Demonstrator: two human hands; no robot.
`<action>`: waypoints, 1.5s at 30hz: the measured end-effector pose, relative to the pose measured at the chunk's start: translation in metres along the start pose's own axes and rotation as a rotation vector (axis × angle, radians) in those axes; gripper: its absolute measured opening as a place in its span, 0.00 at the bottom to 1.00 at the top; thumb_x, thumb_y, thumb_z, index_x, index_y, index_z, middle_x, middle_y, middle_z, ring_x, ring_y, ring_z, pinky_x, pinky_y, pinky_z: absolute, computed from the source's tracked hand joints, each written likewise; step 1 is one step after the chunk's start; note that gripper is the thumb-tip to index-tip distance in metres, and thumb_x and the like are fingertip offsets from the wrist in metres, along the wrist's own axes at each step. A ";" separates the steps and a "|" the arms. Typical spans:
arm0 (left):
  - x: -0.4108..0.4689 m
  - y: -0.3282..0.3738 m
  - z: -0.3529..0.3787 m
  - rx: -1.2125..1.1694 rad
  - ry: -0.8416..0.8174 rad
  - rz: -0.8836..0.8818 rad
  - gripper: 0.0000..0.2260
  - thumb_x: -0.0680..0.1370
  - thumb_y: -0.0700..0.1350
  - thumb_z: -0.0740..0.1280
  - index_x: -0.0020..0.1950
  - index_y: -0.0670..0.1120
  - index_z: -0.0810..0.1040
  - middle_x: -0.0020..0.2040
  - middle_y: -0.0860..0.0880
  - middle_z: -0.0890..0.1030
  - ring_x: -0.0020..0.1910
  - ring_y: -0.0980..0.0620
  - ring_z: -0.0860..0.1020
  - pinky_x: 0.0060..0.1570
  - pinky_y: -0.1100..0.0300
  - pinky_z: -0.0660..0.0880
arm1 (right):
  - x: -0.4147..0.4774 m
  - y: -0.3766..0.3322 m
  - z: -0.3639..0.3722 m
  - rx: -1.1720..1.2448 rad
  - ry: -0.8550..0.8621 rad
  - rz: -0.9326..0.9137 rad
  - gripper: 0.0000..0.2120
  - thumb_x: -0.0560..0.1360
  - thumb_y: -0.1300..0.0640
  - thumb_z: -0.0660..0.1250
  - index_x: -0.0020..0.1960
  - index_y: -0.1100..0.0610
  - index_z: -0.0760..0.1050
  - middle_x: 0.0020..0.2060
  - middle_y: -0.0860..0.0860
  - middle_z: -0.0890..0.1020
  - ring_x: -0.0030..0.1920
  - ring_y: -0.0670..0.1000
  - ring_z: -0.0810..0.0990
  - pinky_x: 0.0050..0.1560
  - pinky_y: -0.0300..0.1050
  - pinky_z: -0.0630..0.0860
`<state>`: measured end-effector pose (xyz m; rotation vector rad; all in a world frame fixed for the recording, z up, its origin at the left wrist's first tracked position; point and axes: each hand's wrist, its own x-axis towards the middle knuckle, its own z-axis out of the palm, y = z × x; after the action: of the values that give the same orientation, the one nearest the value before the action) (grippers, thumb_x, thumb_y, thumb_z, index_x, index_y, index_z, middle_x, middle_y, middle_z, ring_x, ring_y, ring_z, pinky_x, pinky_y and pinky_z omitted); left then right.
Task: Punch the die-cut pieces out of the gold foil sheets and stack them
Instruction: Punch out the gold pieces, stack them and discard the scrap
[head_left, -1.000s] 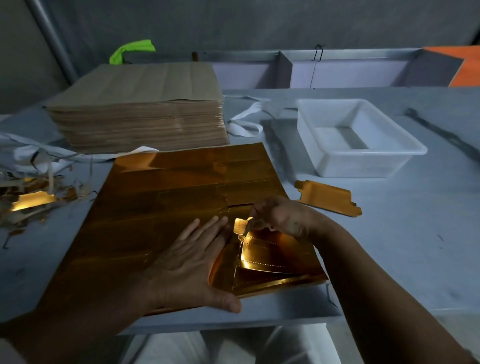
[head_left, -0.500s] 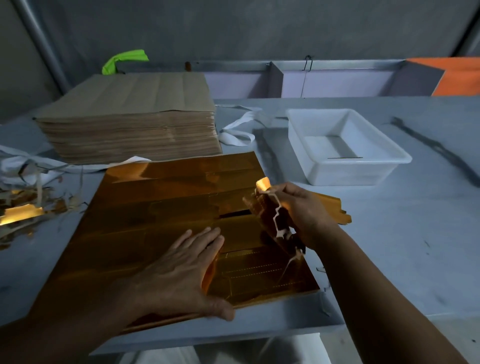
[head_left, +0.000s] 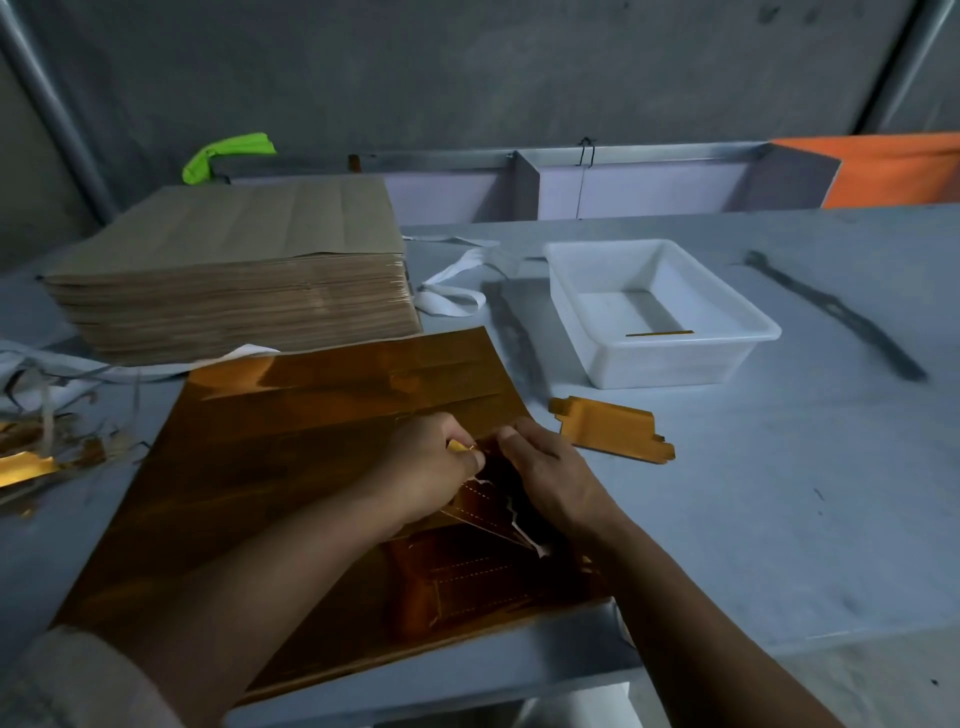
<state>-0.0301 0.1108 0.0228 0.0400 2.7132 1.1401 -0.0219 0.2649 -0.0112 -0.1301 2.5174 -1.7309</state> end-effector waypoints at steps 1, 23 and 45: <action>-0.002 0.000 0.002 0.032 0.027 0.017 0.03 0.79 0.49 0.68 0.50 0.52 0.76 0.47 0.51 0.78 0.41 0.56 0.76 0.33 0.62 0.68 | -0.001 0.002 0.000 0.004 0.013 -0.007 0.19 0.83 0.44 0.54 0.51 0.56 0.76 0.47 0.55 0.81 0.50 0.54 0.80 0.53 0.53 0.76; 0.000 -0.038 -0.029 -0.282 0.167 0.138 0.07 0.80 0.43 0.65 0.56 0.54 0.76 0.44 0.50 0.81 0.38 0.55 0.81 0.31 0.66 0.74 | -0.006 0.020 0.001 0.256 0.110 0.067 0.07 0.82 0.54 0.62 0.46 0.54 0.73 0.45 0.54 0.81 0.49 0.59 0.82 0.52 0.58 0.80; 0.006 -0.042 -0.059 -0.517 -0.342 -0.190 0.20 0.70 0.52 0.72 0.58 0.43 0.80 0.42 0.45 0.82 0.34 0.54 0.78 0.31 0.63 0.75 | -0.005 0.023 -0.001 0.225 0.164 0.051 0.08 0.83 0.50 0.59 0.47 0.50 0.72 0.45 0.46 0.79 0.47 0.47 0.80 0.41 0.36 0.74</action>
<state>-0.0451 0.0409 0.0322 -0.0893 2.0203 1.5674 -0.0174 0.2745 -0.0322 0.0942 2.3829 -2.0657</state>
